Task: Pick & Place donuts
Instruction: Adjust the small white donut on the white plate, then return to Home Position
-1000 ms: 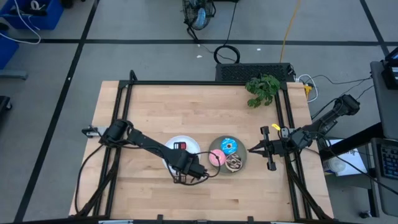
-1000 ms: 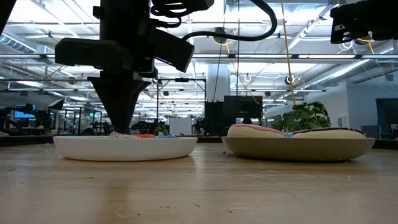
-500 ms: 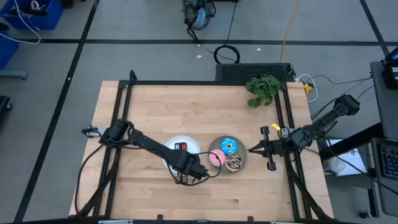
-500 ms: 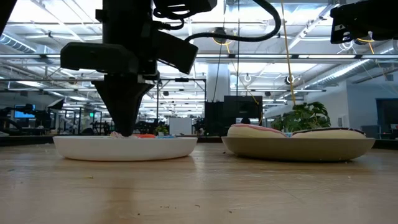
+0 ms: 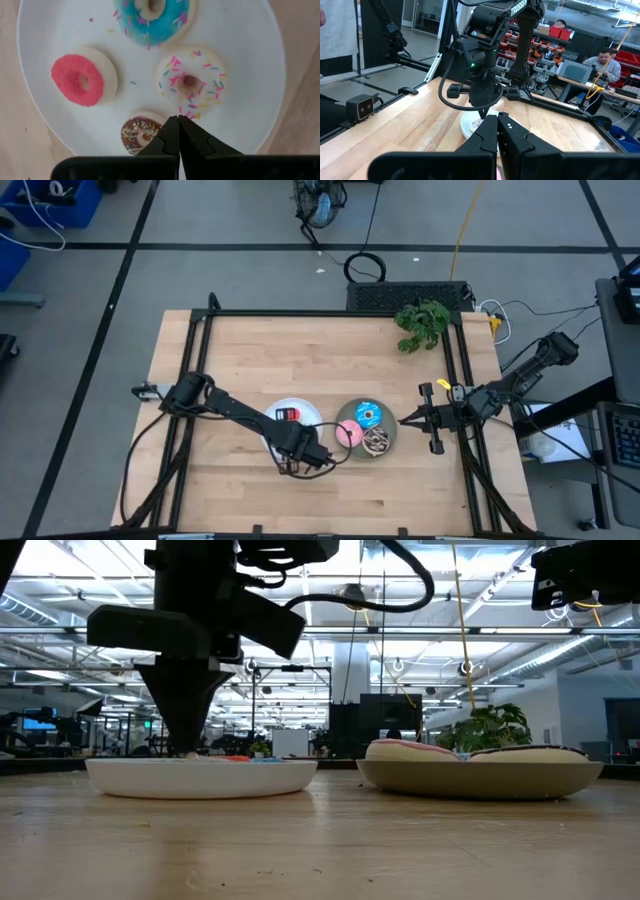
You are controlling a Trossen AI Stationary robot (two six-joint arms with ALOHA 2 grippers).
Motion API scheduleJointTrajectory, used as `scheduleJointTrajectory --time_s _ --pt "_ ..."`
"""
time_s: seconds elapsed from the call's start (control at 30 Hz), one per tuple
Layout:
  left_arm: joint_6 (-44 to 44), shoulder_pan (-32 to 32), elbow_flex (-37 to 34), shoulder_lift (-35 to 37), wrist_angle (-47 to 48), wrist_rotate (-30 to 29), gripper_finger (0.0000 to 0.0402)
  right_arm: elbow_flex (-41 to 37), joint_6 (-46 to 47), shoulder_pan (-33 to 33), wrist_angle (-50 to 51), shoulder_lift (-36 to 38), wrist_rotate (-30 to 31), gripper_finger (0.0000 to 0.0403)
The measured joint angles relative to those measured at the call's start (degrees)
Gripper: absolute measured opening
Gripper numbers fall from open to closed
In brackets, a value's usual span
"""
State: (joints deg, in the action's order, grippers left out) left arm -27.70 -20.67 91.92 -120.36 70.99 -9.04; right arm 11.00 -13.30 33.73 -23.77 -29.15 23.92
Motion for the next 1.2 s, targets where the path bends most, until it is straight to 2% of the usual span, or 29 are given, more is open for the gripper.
scheduleJointTrajectory --time_s 0.57,0.77,1.0,1.1,1.2 --pt "0.3 -0.1 0.0 -0.3 -0.6 -0.5 0.0003 0.0 0.0 0.0 0.0 0.0 0.0 0.0" --pt "0.5 -0.6 0.3 0.7 3.0 -4.0 0.0014 0.0 0.0 0.0 0.0 0.0 0.0 0.0" --pt "3.9 -2.6 0.4 8.6 3.5 -5.9 0.0005 0.0 0.6 0.0 -0.2 -0.1 0.0 0.0" --pt "5.2 -4.7 0.3 15.6 1.5 -12.0 0.0006 0.0 0.6 0.0 0.0 -0.2 0.0 0.0" --pt "9.4 -6.9 -4.1 24.8 -7.9 -16.1 0.0003 0.0 0.6 0.0 0.0 -0.2 0.0 0.0"
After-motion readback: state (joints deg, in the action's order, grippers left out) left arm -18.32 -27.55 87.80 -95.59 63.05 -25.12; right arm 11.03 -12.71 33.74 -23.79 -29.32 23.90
